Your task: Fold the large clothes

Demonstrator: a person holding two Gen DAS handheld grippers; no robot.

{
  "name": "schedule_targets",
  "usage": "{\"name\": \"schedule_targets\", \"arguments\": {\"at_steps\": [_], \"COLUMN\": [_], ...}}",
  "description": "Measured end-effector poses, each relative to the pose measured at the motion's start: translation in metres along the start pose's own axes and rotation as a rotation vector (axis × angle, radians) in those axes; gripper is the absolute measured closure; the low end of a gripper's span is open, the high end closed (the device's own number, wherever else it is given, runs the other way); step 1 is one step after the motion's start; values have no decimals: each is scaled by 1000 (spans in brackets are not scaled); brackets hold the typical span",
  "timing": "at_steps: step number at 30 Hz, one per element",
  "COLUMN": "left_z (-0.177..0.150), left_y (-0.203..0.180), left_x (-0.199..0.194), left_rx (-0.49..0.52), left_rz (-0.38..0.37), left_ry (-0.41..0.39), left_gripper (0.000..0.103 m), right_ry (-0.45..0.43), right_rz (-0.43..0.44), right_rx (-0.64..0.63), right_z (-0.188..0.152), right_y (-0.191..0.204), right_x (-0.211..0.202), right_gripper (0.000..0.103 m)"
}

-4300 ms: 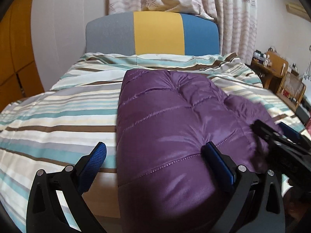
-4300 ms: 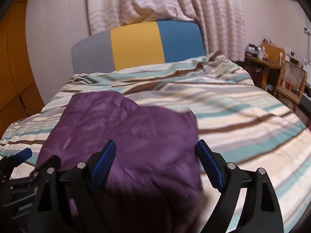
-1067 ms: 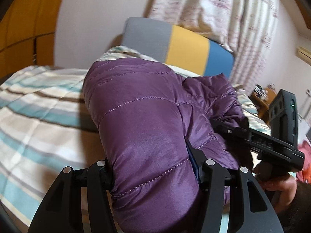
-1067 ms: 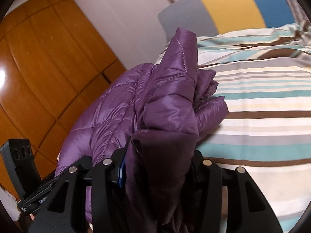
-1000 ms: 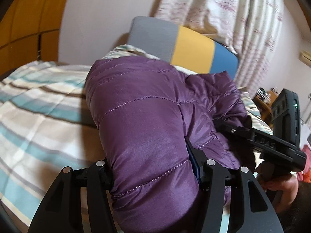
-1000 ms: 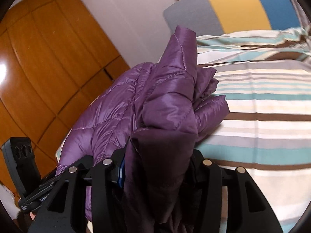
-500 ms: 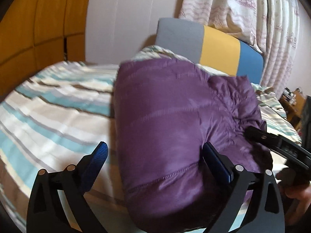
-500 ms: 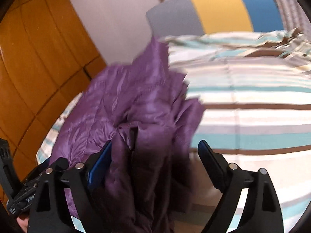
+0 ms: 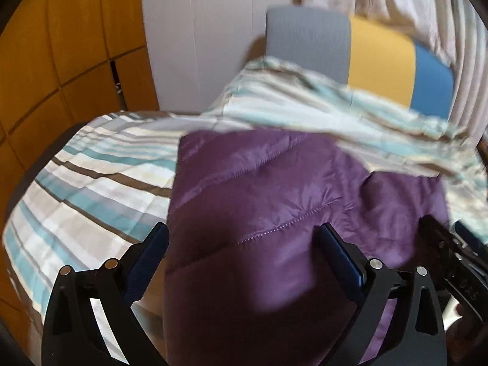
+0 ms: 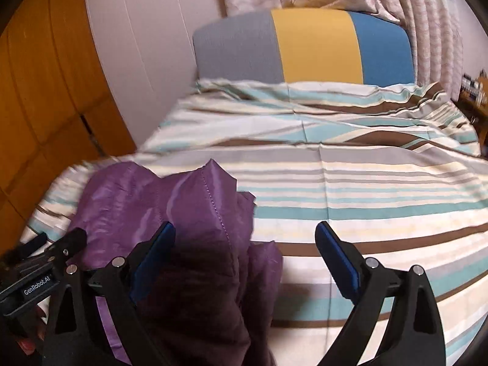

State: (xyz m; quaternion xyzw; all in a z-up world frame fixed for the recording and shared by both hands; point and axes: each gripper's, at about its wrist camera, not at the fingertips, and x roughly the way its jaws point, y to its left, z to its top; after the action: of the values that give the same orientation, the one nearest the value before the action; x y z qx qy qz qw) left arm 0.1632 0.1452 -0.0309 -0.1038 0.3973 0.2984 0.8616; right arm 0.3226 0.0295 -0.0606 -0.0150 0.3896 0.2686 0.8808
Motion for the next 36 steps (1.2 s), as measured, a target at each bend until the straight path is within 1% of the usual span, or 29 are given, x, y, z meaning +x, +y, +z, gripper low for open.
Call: {"name": "schedule_targets", "arguments": {"at_steps": [2, 5, 8, 11, 15, 18, 21, 26, 29, 31, 33, 36], "left_z": [-7, -16, -22, -24, -27, -27, -27, -28, -32, -35, -43, -65], "left_y": [1, 5, 5, 10, 5, 4, 5, 5, 3, 3, 5, 10], "left_x": [15, 25, 32, 44, 48, 53, 53, 46, 30, 18, -1, -27], "left_rx": [-8, -38, -46, -64, -51, -56, -58, -61, -58, -52, -55, -76], "left_rz": [-7, -25, -46, -70, -61, -71, -74, -69, -50, -52, -72, -101], "left_ry": [22, 21, 23, 30, 7, 13, 3, -31, -71, -85, -105, -137], "left_gripper": [6, 3, 3, 3, 3, 3, 3, 3, 3, 3, 3, 3], "right_ry": [31, 70, 64, 68, 70, 87, 81, 69, 54, 37, 12, -37], "right_rz": [-40, -89, -108, -109, -97, -87, -88, -72, -44, -18, 11, 54], "right_rx": [-34, -108, -130, -128, -115, -106, -105, -94, -72, -50, -22, 8], "right_z": [-7, -24, -40, -47, -52, -53, -54, -54, -55, -55, -56, -63], "right_y": [4, 13, 11, 9, 8, 7, 8, 6, 1, -4, -11, -20], "right_x": [15, 38, 47, 55, 59, 62, 59, 54, 47, 37, 19, -13], "right_gripper": [7, 6, 5, 4, 4, 4, 4, 3, 2, 2, 2, 2]}}
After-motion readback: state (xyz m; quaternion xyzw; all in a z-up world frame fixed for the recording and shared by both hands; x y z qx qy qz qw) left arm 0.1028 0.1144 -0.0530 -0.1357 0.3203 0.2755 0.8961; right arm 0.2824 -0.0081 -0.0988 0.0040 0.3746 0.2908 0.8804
